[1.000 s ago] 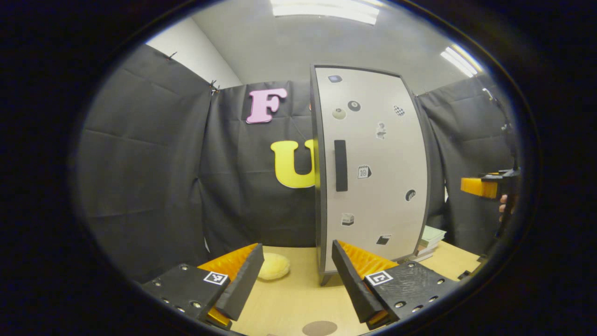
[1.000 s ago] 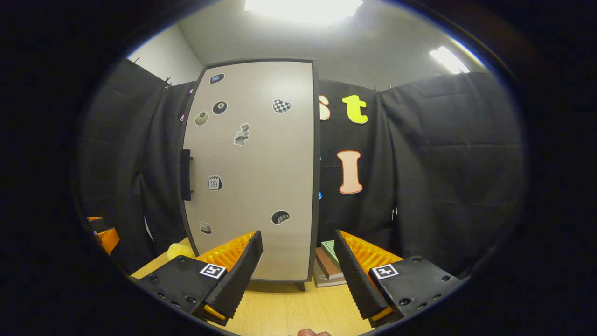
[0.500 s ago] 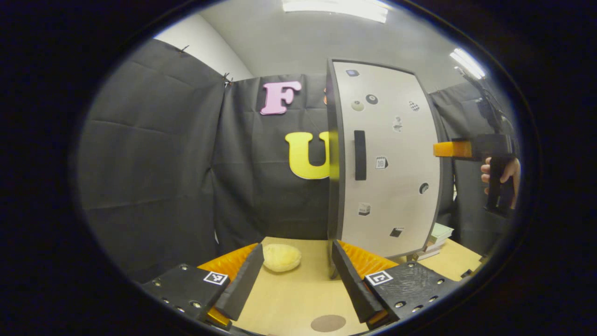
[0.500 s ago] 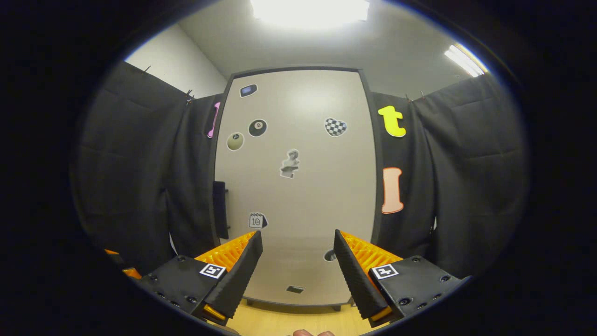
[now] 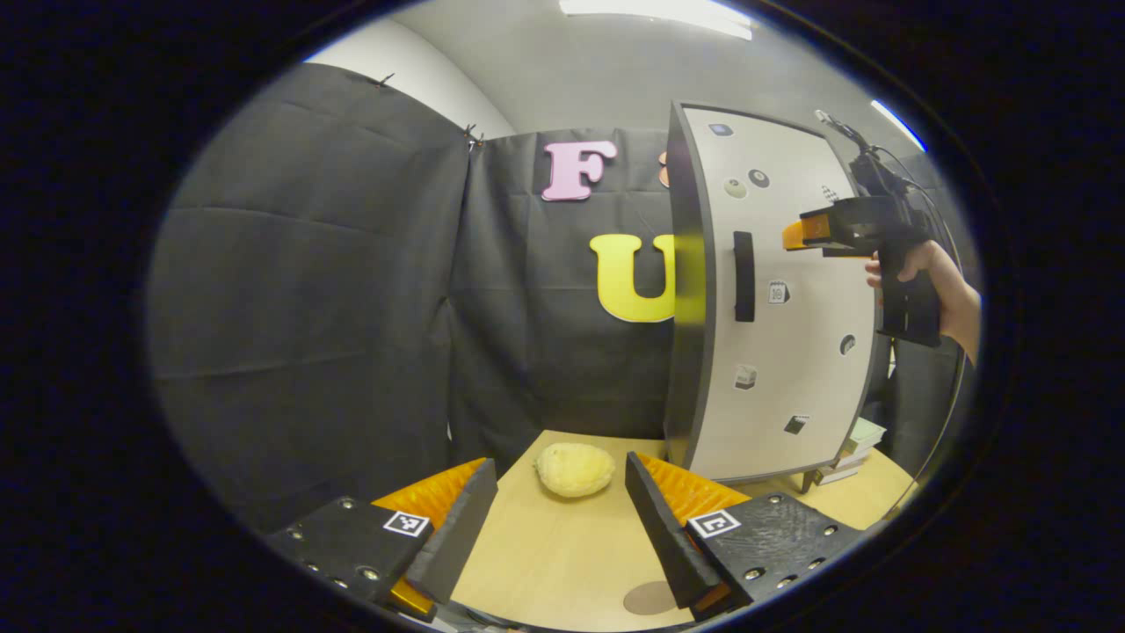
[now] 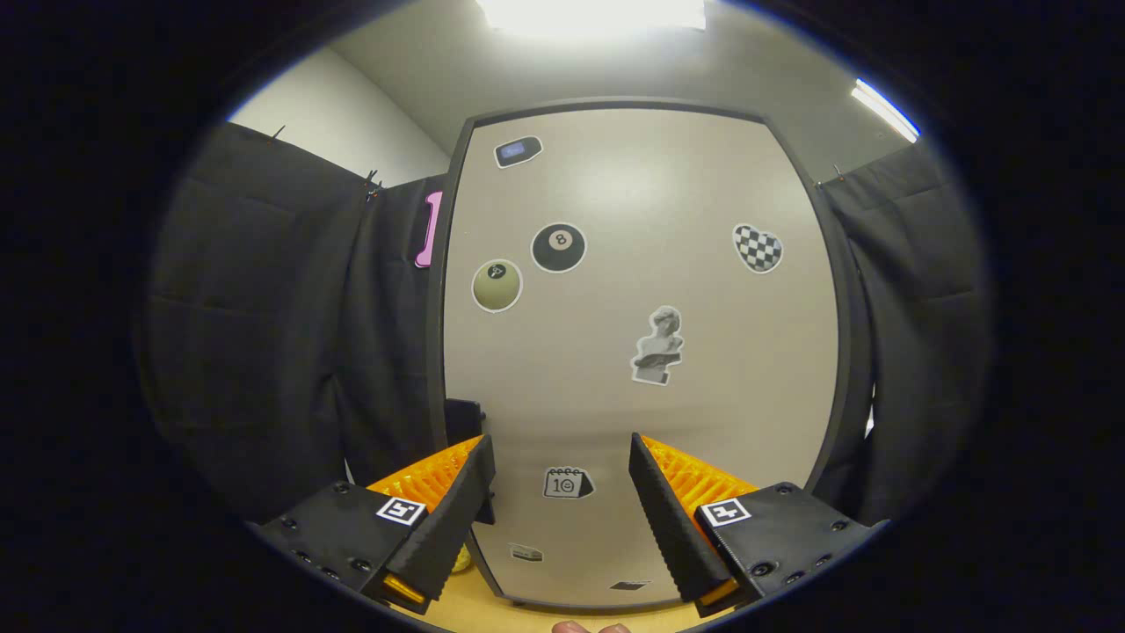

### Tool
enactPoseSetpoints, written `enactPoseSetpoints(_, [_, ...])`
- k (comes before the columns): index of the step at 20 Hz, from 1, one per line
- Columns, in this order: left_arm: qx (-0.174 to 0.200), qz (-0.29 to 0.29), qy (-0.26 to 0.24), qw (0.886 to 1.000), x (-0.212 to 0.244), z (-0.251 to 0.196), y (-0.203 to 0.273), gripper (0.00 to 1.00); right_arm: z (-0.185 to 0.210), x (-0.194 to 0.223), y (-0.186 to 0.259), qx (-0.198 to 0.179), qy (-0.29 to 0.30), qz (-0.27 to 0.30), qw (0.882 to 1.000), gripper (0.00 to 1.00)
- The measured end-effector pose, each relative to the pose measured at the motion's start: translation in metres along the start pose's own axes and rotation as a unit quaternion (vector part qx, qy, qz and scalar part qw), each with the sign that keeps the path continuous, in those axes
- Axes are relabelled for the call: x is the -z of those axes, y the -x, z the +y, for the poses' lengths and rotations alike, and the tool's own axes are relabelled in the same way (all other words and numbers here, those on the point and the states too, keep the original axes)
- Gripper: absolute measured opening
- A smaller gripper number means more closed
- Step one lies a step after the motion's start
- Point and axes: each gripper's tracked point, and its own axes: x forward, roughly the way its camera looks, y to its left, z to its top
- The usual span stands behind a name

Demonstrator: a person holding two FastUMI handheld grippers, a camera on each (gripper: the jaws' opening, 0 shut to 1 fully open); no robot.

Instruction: Open the cabinet door with the right hand, grasp the bottle in the cabinet with the left hand and place it on the coaster, then close the cabinet door with the right hand.

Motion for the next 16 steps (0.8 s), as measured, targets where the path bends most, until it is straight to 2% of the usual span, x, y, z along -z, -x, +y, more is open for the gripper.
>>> enactPoseSetpoints(3, [-0.01,0.016,-0.001,1.0,0.01,0.01,-0.001,0.91,0.023,0.01,-0.015,-0.025,-0.017,0.019,0.999,0.98])
enactPoseSetpoints(7, [-0.016,0.018,0.009,1.0,0.011,0.015,-0.002,0.89,0.044,0.026,-0.029,-0.035,-0.013,0.041,0.998,0.97])
enactPoseSetpoints(13, [-0.022,0.032,0.006,0.999,0.021,0.026,0.0,0.91,0.054,0.046,-0.053,-0.017,0.005,0.063,0.998,0.98])
enactPoseSetpoints(14, [-0.026,0.034,0.007,0.999,0.023,0.029,0.001,0.89,0.055,0.049,-0.055,-0.012,0.004,0.067,0.998,0.94])
enactPoseSetpoints(15, [-0.028,0.038,0.011,0.999,0.028,0.032,0.002,0.91,0.057,0.051,-0.058,-0.011,0.002,0.071,0.997,0.91])
enactPoseSetpoints(16, [-0.031,0.043,0.015,0.999,0.031,0.033,0.002,0.89,0.058,0.053,-0.06,-0.009,0.0,0.074,0.997,0.84])
